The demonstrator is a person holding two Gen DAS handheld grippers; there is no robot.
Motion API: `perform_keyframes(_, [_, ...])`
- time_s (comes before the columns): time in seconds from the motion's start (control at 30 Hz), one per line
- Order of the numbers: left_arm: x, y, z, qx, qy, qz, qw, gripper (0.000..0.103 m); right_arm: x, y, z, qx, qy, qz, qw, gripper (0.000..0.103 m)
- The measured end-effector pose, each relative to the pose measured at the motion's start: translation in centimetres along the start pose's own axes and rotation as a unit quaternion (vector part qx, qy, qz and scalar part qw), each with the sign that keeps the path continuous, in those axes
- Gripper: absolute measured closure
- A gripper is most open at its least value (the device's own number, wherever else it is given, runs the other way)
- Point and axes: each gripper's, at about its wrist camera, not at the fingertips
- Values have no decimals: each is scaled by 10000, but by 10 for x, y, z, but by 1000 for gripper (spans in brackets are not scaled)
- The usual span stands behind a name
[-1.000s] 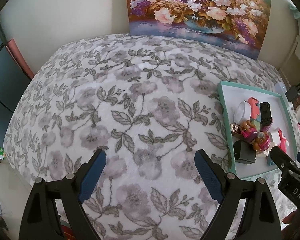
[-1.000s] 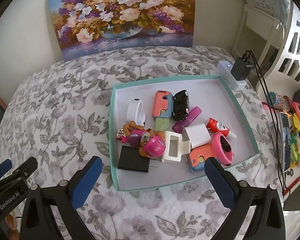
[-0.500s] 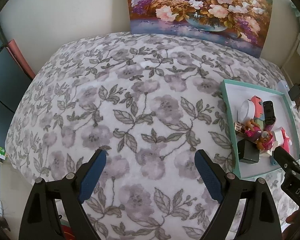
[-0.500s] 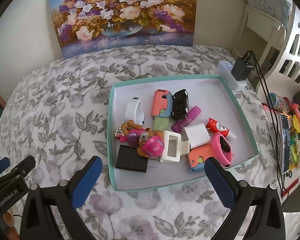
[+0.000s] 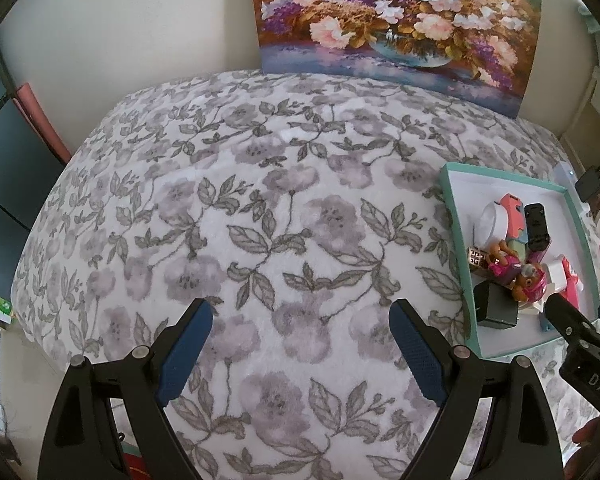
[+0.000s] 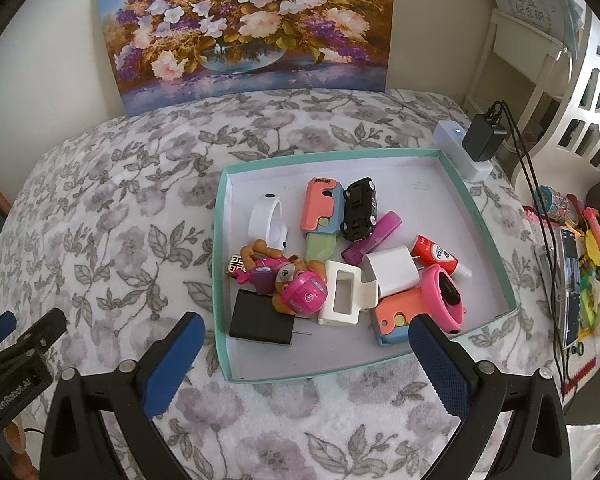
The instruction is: Organize rigid objects
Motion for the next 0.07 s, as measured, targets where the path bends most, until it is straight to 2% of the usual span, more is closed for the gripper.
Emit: perform_keyframes(0.07, [0,-1,-1,27,-16,27,10000,13,0,0,0,9,-1,0,10000,0])
Point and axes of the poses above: each gripper's, at about its wrist camera, not at the fingertips, and z roughly the way its jaws point, y to its left, x to its underside, and after that the axes turned 8 degrees about x, right-handed
